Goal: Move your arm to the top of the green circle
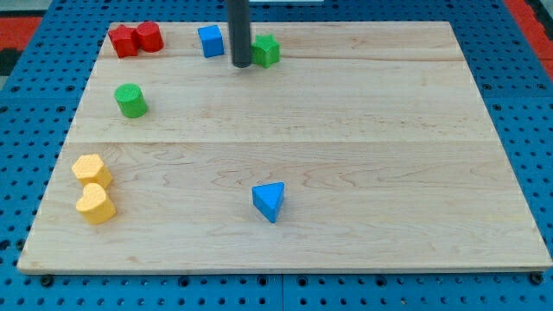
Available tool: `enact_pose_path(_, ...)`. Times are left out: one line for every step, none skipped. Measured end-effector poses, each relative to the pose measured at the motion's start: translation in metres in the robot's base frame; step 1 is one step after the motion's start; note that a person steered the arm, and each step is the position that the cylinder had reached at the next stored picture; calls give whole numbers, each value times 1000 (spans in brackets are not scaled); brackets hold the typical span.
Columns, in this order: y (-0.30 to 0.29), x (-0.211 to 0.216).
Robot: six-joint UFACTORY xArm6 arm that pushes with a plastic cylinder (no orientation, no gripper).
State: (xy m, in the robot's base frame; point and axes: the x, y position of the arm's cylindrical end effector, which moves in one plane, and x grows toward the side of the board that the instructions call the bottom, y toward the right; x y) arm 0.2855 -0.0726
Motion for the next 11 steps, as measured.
enact_pose_path(13,-9)
enact_pose_path(64,-17)
enact_pose_path(103,-33)
enact_pose_path(99,-11)
enact_pose_path(75,2)
enact_pose_path(65,2)
enact_pose_path(60,2)
enact_pose_path(60,5)
enact_pose_path(60,7)
enact_pose_path(46,20)
enact_pose_path(5,41)
